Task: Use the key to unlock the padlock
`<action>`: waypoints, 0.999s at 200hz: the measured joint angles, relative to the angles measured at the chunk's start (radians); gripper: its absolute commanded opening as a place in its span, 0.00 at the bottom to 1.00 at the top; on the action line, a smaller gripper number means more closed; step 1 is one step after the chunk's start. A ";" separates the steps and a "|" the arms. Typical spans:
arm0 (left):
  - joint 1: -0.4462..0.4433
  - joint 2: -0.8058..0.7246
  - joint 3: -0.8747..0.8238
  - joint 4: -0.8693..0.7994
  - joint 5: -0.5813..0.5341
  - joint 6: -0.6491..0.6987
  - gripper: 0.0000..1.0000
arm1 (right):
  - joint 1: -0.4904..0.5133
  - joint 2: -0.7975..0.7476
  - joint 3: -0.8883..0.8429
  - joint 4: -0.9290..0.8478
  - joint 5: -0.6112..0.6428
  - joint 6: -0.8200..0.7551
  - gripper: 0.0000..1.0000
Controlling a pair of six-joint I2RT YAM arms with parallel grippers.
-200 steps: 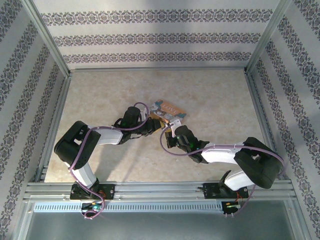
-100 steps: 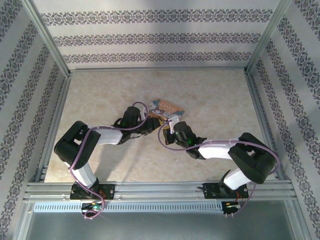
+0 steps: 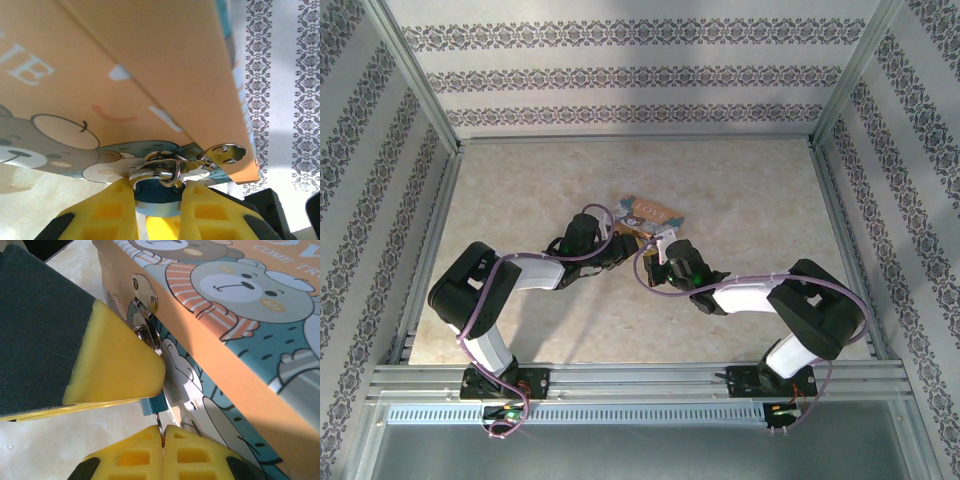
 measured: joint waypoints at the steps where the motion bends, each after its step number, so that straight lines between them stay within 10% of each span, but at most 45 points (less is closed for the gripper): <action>1: 0.000 0.000 0.000 0.000 0.000 0.000 0.18 | 0.000 0.001 0.000 0.000 0.000 0.002 0.00; 200: 0.007 0.130 -0.003 0.073 -0.016 -0.039 0.18 | 0.000 0.177 -0.004 0.140 -0.008 0.112 0.00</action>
